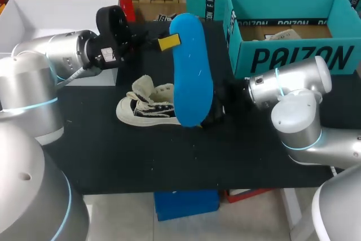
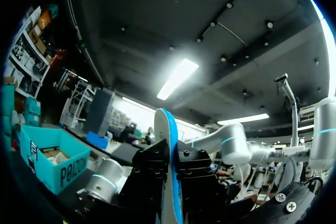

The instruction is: Take the shoe out of the shoebox, open the shoe tongue, remove and reinsert the insole, then place the shoe into the shoebox

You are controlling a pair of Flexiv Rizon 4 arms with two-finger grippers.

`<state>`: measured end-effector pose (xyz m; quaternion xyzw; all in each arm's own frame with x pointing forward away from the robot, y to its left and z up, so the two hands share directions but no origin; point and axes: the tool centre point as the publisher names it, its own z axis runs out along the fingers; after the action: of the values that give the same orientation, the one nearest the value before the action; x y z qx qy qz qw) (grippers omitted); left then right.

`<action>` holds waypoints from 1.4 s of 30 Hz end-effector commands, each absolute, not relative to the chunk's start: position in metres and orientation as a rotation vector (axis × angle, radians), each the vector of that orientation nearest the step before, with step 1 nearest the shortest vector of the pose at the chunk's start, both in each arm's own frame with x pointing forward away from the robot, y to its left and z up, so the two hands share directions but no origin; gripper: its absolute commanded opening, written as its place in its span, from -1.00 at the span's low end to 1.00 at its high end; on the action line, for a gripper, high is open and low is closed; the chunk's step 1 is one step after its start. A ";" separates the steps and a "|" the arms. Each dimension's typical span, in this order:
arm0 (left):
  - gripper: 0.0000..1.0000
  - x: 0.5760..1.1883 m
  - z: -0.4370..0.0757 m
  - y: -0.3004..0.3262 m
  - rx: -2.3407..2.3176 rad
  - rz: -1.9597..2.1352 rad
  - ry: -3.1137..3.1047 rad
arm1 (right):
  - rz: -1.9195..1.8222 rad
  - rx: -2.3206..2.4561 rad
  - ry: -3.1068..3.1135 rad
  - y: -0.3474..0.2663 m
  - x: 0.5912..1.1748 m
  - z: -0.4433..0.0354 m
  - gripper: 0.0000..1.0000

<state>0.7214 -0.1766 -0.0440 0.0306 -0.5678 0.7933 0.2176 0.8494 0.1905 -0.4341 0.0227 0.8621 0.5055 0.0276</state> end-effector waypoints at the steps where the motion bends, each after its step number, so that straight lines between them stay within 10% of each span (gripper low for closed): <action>1: -1.00 0.718 -0.043 -0.177 0.122 2.208 -1.590 | 1.557 0.073 2.663 0.192 0.850 -0.436 -1.00; 4: -1.00 0.718 -0.043 -0.177 0.122 2.208 -1.590 | 1.551 0.058 2.670 0.191 0.851 -0.432 -1.00; 5: -1.00 0.718 -0.043 -0.177 0.122 2.208 -1.590 | 1.540 0.051 2.677 0.191 0.852 -0.430 -0.47; 6: -1.00 0.718 -0.043 -0.177 0.122 2.208 -1.590 | 1.516 0.033 2.692 0.190 0.853 -0.425 0.98; 42: -1.00 0.718 -0.043 -0.177 0.122 2.208 -1.590 | 0.522 -0.106 3.192 0.166 0.862 -0.351 1.00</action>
<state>0.7189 -0.1757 -0.0426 0.0429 -0.5712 0.7926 0.2090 0.8606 0.1635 -0.3539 -0.0298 0.9629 0.2634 -0.0502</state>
